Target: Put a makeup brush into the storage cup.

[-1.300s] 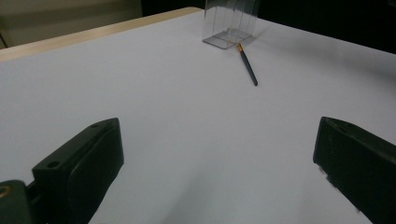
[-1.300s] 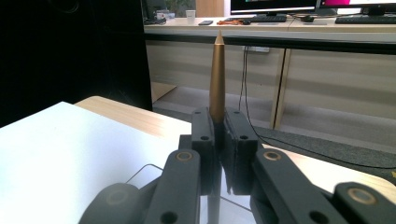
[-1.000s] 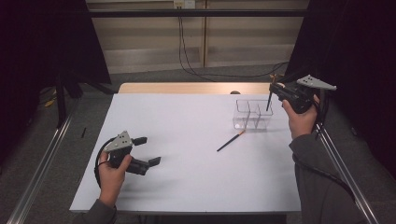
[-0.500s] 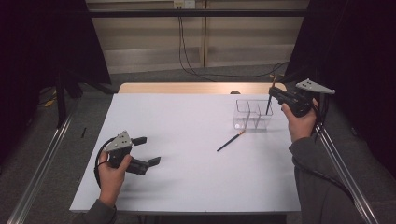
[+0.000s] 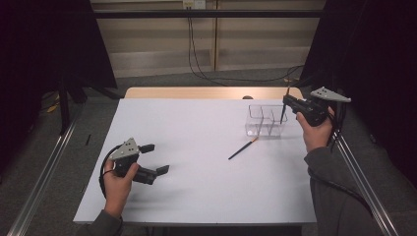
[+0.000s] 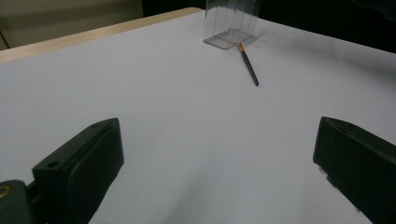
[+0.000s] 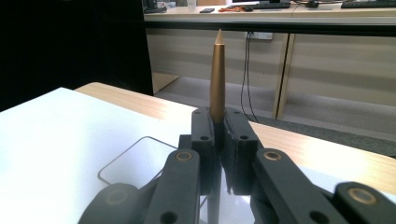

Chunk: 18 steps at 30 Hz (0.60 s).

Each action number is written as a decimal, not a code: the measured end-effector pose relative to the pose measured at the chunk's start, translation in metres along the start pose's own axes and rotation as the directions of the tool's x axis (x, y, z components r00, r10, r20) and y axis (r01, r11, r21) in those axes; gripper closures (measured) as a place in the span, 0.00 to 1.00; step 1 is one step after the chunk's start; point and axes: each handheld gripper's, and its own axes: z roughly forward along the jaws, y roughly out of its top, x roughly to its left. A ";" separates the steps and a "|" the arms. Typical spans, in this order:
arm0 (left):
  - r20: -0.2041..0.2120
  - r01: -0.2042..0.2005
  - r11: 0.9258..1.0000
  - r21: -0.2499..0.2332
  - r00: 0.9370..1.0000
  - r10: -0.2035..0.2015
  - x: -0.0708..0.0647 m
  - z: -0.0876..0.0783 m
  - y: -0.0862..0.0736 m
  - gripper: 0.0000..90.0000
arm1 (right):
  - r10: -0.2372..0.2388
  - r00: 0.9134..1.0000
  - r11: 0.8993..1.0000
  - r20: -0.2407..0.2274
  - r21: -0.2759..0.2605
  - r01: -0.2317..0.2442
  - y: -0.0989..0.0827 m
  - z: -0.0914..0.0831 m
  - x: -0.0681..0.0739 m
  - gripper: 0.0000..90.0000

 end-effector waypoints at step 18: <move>0.000 0.001 1.000 0.001 1.000 -0.001 0.000 0.000 0.000 0.02 | -0.008 1.000 1.000 0.013 0.022 0.008 -0.012 0.000 -0.004 0.93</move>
